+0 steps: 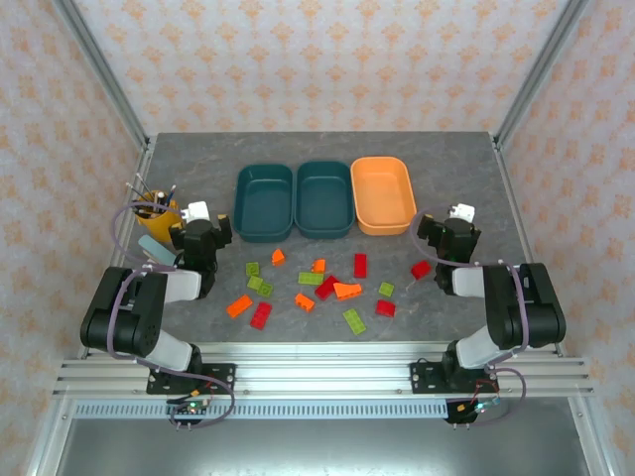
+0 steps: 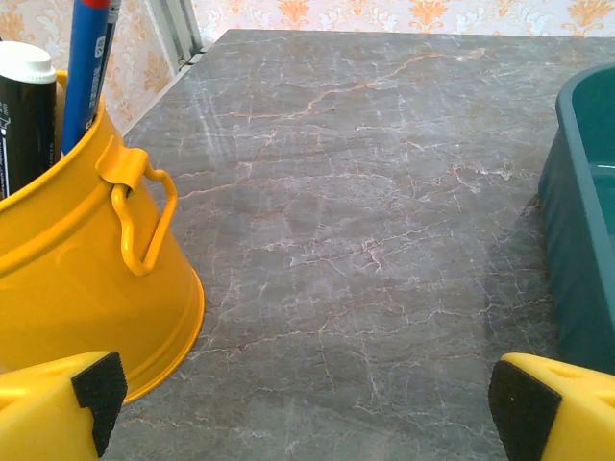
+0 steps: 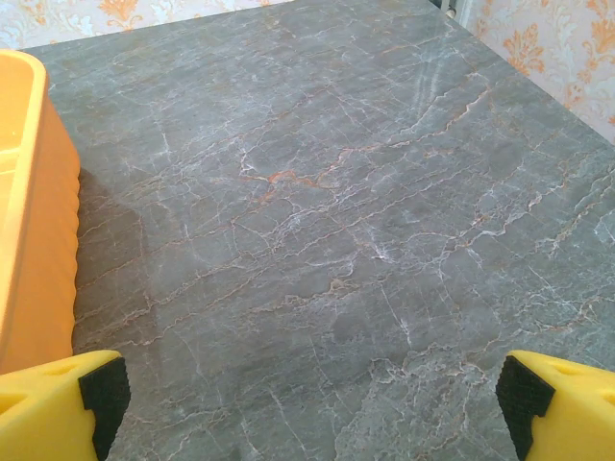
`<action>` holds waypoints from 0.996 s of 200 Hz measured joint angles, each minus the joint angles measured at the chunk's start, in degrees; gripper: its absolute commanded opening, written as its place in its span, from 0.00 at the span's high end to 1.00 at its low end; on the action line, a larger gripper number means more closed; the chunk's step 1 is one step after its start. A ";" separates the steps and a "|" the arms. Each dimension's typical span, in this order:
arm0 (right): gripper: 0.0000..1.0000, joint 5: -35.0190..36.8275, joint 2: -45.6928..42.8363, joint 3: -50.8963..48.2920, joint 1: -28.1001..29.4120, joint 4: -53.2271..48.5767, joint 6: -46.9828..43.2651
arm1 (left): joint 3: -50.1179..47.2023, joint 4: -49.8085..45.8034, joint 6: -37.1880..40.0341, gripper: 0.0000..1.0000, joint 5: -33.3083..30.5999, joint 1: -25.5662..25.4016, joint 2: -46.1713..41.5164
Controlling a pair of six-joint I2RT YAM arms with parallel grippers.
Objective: Sort the legos into containers by color
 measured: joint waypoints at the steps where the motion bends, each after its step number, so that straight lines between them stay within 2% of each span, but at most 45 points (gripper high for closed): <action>1: 0.01 0.00 0.00 0.00 0.00 0.00 0.02 | 0.00 0.00 0.00 0.00 0.00 0.00 0.00; 156: 0.01 0.00 0.00 0.00 0.00 0.00 0.02 | 0.00 -0.15 0.00 0.00 0.04 -0.02 -0.11; 172: 0.01 0.15 -0.33 0.09 0.09 -0.61 0.00 | 0.70 -3.78 0.04 0.00 -0.44 -0.35 -1.84; 199: 0.01 2.78 -5.90 2.51 1.33 -8.76 0.00 | 2.67 -11.93 -0.07 0.00 -4.13 -3.28 -10.32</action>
